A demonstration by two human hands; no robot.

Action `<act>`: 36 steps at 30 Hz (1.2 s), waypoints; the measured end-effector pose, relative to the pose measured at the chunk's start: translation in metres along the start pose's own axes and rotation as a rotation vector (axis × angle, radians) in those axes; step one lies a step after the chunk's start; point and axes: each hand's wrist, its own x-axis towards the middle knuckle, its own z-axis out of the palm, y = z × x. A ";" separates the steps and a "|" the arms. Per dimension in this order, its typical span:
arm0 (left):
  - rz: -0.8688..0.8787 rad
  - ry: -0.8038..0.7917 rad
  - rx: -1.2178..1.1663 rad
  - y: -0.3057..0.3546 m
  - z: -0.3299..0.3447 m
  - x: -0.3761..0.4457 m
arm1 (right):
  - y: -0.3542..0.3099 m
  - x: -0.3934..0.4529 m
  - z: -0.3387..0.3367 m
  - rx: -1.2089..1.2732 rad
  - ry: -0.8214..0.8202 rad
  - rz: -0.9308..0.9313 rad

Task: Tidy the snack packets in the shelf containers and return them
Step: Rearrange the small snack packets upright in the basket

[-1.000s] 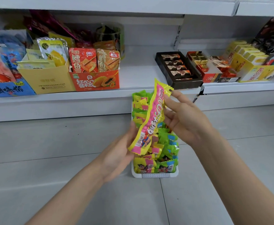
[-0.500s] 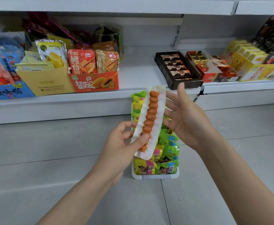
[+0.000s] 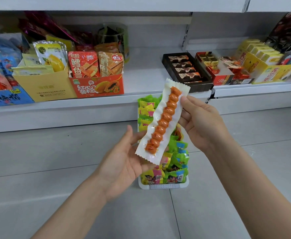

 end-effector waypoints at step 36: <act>0.516 0.257 0.888 -0.014 -0.040 0.013 | -0.059 -0.028 -0.043 -0.490 -0.064 -0.439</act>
